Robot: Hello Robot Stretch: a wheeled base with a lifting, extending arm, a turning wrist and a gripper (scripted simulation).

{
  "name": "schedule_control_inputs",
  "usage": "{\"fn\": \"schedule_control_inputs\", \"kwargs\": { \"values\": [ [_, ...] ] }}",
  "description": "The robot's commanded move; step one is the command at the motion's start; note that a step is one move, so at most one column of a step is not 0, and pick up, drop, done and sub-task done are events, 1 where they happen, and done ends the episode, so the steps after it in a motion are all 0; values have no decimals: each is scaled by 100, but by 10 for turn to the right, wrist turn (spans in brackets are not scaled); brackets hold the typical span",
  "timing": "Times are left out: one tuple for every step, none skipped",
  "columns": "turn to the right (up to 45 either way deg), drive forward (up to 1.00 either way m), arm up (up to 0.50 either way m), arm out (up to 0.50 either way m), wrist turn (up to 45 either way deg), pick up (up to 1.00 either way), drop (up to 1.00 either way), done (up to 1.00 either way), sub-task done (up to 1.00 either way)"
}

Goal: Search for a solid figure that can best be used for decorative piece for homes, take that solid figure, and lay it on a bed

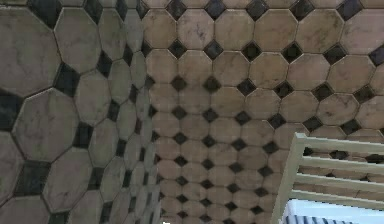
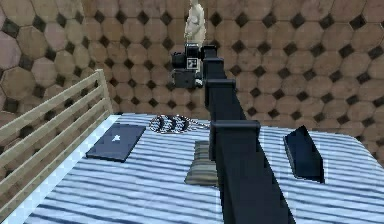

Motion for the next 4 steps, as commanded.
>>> {"fn": "schedule_control_inputs", "kwargs": {
  "values": [
    [0, 0, 0, 0, 150, 0, 0, 0, 0],
    [0, 0, -22, 0, 0, 0, 0, 0, 0],
    [0, 0, -32, 0, 0, 0, 0, 0, 0],
    [0, 0, 0, 0, 0, 0, 100, 0, 0]
  ]
}}
